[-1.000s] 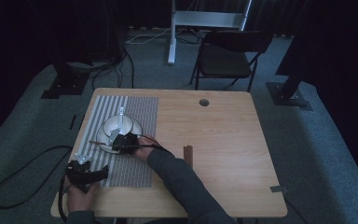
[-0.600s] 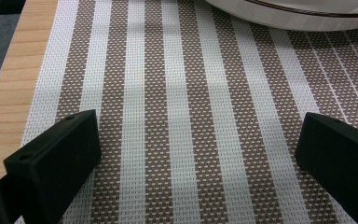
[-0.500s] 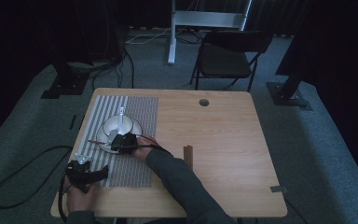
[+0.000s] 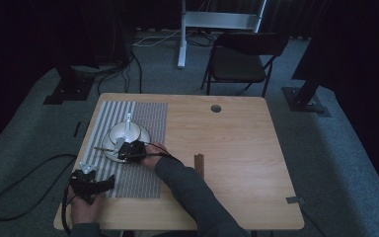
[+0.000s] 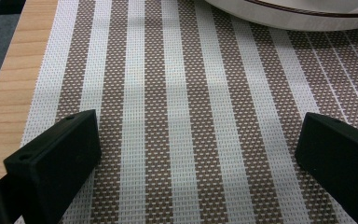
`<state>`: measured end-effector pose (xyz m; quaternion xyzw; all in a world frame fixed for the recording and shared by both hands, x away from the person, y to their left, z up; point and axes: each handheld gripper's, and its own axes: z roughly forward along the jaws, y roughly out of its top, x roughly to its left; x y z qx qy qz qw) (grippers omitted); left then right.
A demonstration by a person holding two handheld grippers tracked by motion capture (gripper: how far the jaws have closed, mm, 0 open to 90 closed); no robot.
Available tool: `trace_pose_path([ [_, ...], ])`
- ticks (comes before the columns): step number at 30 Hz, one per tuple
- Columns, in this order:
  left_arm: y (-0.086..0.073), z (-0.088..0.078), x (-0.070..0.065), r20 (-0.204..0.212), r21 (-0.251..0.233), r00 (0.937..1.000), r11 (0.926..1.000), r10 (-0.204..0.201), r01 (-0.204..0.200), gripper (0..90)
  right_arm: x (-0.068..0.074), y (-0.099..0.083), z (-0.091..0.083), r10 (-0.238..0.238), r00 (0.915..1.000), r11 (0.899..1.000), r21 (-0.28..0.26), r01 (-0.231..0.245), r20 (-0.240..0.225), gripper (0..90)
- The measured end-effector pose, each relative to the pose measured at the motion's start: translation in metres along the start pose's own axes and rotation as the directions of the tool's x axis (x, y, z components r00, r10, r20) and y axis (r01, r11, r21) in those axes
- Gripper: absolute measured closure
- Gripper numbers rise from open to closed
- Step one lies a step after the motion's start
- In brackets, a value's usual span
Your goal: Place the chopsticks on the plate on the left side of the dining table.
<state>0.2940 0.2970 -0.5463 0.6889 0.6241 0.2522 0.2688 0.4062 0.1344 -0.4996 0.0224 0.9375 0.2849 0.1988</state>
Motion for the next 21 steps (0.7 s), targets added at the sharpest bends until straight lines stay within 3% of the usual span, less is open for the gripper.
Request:
trace_pose_path([
  [8,0.0,0.0,0.0,0.0,-0.003,1.0,1.0,-0.004,0.004,0.2,0.003,-0.001,0.0,-0.004,1.0,1.0,-0.007,0.004,0.005,77.1],
  [21,0.0,0.0,0.0,-0.001,-0.002,1.0,1.0,-0.005,0.005,0.2,0.005,-0.002,-0.013,-0.007,0.9995,0.999,-0.053,0.008,0.031,74.2],
])
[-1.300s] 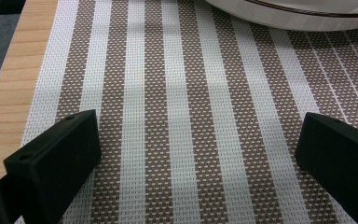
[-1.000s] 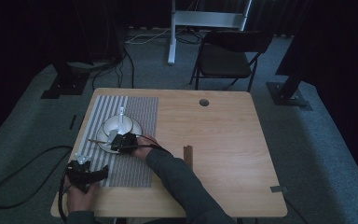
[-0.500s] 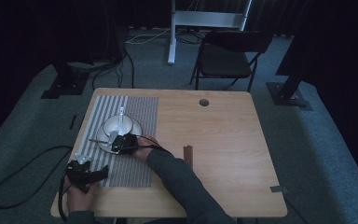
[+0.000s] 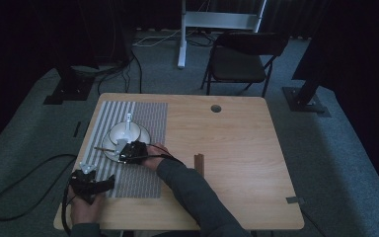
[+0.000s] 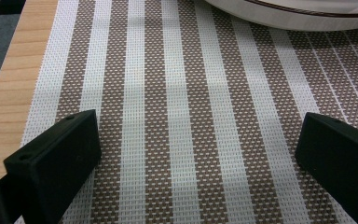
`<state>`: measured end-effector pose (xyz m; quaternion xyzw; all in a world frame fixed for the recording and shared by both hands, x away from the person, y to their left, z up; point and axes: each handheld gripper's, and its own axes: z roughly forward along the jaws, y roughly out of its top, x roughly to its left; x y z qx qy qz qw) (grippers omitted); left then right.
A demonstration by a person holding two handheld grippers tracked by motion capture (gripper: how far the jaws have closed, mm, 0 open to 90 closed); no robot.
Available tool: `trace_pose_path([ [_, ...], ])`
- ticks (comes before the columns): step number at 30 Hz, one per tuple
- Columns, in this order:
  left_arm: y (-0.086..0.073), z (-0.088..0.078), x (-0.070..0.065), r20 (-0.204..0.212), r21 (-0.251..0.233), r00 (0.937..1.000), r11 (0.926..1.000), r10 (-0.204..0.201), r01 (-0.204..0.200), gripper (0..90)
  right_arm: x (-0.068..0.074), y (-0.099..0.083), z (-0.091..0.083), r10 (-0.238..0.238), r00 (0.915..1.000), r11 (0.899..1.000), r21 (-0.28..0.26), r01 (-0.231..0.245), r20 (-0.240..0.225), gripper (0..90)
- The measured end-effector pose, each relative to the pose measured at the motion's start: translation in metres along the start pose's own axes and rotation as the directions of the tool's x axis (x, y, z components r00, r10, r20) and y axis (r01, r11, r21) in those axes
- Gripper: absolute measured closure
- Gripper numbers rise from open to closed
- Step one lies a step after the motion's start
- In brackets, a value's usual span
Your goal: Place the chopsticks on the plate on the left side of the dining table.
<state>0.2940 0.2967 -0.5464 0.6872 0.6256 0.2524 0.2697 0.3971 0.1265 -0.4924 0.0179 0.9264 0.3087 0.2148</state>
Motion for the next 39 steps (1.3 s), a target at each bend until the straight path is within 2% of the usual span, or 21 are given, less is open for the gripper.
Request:
trace_pose_path([
  [9,0.0,0.0,0.0,0.0,0.0,1.0,1.0,0.002,-0.002,0.2,-0.001,-0.007,-0.013,0.029,0.9995,0.999,-0.027,-0.03,-0.011,72.4],
  [13,0.0,0.0,0.0,0.0,0.001,1.0,1.0,0.003,-0.003,0.2,-0.006,-0.009,-0.024,0.073,0.9969,0.996,-0.052,-0.074,-0.029,72.5],
  [18,0.0,0.0,0.0,0.0,-0.002,1.0,1.0,0.0,0.0,0.2,-0.01,-0.012,-0.034,0.098,0.9951,0.993,-0.062,-0.098,-0.011,72.5],
  [24,0.0,0.0,0.0,0.0,0.0,1.0,1.0,0.003,-0.003,0.2,-0.017,-0.019,-0.042,0.17,0.9855,0.983,-0.072,-0.169,0.001,73.4],
  [31,0.0,0.0,0.0,0.0,-0.002,1.0,1.0,0.001,-0.001,0.2,-0.021,-0.028,-0.052,0.198,0.9797,0.978,-0.068,-0.195,0.031,73.7],
  [39,0.0,0.0,0.0,0.0,0.0,1.0,1.0,0.003,-0.003,0.3,-0.023,-0.04,-0.062,0.235,0.9714,0.97,-0.067,-0.232,0.037,72.8],
])
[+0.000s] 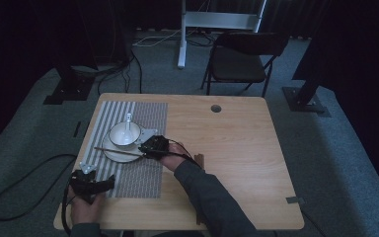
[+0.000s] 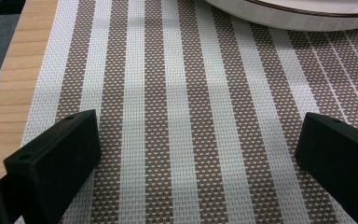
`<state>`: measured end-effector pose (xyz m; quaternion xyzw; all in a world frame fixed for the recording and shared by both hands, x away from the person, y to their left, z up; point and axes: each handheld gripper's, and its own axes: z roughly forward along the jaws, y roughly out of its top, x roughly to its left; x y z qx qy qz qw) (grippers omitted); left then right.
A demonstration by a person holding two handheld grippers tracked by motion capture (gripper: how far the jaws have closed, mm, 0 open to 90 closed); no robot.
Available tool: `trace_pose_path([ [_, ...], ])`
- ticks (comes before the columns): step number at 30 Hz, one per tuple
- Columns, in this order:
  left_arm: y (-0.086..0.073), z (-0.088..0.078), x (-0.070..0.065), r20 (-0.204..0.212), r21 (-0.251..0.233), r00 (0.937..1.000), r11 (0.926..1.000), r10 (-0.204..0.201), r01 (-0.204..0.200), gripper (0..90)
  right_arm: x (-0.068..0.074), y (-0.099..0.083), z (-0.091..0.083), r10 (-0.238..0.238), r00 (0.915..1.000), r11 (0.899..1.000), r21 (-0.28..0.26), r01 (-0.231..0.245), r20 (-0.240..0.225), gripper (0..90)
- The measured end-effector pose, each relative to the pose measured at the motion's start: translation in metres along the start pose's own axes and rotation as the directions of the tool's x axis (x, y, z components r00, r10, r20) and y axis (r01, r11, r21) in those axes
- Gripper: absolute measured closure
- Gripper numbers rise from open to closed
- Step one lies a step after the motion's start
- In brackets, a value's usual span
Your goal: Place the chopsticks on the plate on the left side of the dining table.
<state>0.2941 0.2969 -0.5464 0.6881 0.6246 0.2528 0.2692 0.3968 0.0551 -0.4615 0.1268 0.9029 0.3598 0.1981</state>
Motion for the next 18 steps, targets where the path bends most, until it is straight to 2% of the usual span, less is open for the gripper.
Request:
trace_pose_path([
  [12,0.0,0.0,0.0,0.0,-0.003,1.0,1.0,-0.002,0.002,0.3,-0.004,-0.008,-0.019,0.027,0.9996,1.0,-0.008,-0.027,0.01,70.9],
  [18,0.0,0.0,0.0,0.0,-0.003,1.0,1.0,0.0,0.0,0.2,-0.004,-0.014,-0.028,0.062,0.9979,0.998,-0.013,-0.062,0.017,69.6],
])
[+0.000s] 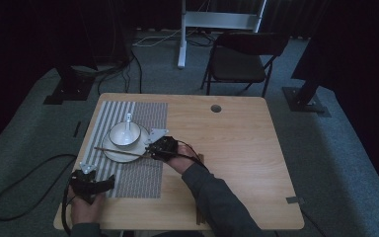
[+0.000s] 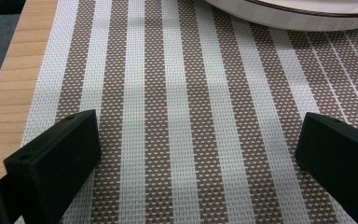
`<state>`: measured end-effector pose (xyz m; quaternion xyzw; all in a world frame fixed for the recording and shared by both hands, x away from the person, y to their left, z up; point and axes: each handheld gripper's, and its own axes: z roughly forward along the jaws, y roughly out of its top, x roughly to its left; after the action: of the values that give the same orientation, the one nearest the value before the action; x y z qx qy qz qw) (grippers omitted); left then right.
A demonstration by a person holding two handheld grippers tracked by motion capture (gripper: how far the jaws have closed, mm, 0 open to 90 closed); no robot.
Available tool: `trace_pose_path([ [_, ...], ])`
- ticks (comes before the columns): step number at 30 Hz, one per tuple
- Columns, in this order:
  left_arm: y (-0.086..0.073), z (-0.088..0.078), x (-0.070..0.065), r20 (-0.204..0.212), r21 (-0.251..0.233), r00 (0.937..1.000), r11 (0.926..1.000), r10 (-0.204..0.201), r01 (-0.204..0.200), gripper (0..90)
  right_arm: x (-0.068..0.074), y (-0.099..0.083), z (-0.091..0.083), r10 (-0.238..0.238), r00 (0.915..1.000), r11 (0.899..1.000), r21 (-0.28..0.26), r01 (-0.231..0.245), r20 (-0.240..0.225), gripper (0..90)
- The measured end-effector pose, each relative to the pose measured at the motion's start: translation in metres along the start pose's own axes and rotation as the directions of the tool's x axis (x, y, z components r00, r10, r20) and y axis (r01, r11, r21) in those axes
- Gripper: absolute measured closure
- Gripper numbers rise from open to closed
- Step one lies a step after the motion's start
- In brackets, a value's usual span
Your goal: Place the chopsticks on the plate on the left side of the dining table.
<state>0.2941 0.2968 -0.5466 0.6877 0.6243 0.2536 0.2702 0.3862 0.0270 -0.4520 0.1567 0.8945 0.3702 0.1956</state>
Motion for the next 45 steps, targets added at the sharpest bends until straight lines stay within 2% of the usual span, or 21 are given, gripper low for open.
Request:
trace_pose_path([
  [13,0.0,0.0,0.0,-0.001,0.0,1.0,1.0,-0.001,0.001,0.3,-0.002,-0.014,-0.019,0.049,0.9987,0.999,-0.011,-0.048,0.018,68.3],
  [25,0.0,0.0,0.0,-0.001,0.002,1.0,1.0,-0.001,0.001,0.2,-0.002,-0.026,-0.031,0.055,0.9981,0.998,-0.016,-0.054,0.029,68.4],
  [38,0.0,0.0,0.0,-0.001,0.002,1.0,1.0,-0.001,0.001,0.3,-0.004,-0.037,-0.042,0.084,0.9958,0.996,-0.009,-0.084,0.036,67.8],
  [45,0.0,0.0,0.0,-0.001,0.0,1.0,1.0,-0.001,0.001,0.3,-0.001,-0.047,-0.047,0.094,0.9948,0.996,-0.002,-0.094,0.039,67.6],
])
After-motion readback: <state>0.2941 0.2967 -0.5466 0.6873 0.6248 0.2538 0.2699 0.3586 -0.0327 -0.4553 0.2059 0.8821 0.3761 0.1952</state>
